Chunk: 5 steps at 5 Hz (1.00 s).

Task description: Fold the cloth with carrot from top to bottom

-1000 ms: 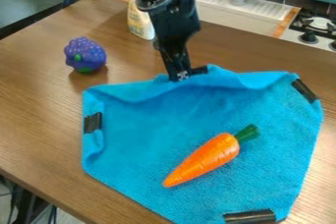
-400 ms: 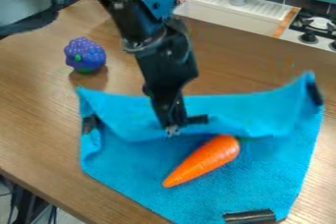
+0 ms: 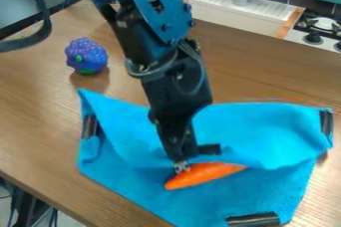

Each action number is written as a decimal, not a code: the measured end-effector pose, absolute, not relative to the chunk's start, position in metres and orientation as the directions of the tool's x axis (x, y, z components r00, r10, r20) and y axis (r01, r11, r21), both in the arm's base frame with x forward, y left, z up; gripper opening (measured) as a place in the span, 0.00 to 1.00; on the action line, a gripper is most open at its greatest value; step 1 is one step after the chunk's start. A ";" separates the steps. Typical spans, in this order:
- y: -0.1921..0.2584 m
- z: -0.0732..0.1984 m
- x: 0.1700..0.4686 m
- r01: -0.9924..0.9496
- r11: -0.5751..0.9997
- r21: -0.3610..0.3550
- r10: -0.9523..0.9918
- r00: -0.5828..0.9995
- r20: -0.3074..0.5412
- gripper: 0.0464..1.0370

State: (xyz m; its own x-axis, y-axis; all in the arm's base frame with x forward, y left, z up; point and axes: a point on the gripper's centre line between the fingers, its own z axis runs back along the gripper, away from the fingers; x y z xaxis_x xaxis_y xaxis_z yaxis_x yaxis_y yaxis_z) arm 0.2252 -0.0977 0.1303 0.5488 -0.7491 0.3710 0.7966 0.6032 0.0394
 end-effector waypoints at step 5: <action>-0.100 0.105 0.201 0.849 0.478 -0.224 -0.741 0.527 0.416 0.74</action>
